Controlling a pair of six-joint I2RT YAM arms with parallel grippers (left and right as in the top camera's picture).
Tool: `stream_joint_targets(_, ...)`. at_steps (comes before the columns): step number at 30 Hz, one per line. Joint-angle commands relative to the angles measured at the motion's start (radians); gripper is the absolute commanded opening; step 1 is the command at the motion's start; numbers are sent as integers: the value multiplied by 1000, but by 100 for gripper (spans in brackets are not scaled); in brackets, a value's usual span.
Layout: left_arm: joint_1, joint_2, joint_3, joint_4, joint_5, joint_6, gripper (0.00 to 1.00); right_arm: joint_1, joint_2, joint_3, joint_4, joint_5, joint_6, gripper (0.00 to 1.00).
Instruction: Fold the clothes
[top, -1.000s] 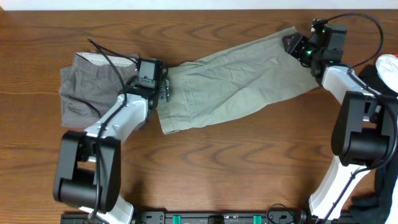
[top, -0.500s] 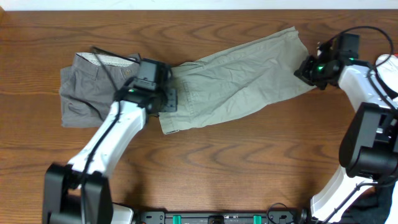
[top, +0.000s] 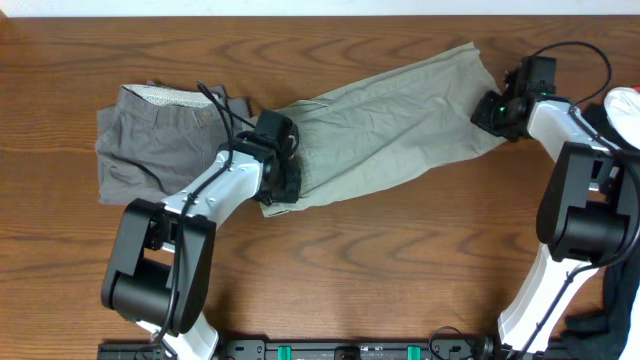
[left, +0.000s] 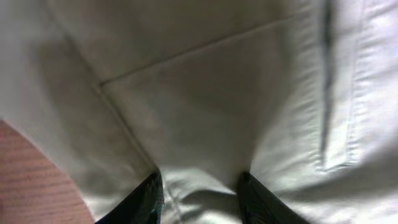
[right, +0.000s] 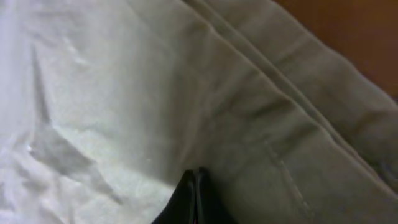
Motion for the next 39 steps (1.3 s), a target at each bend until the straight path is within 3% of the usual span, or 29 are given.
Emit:
stream_joint_targets(1,2,27,-11,-42,-71,6,41,-72,76,-55,-124,331,51,1)
stream_joint_targets(6,9,27,-11,-88,-125,6,41,-124,35,-55,-272,496,61,1)
stream_joint_targets(14,52,11,108,-120,-125,68,44,-137,-59,-55,-386,486,76,1)
stream_joint_targets(20,57,-2,341,-243,-120,153,50,-137,-239,-55,-336,233,-114,1)
stream_joint_targets(24,57,-2,397,-200,26,171,50,-136,-353,-55,-258,-98,-212,1)
stream_joint_targets(28,56,26,393,-108,150,171,39,-103,-359,-55,-187,-327,-215,1)
stream_joint_targets(32,56,87,393,-64,172,171,21,-9,-291,-55,-175,-335,-210,1)
stream_joint_targets(39,56,169,393,-45,236,179,19,147,-139,-55,-140,-371,-210,1)
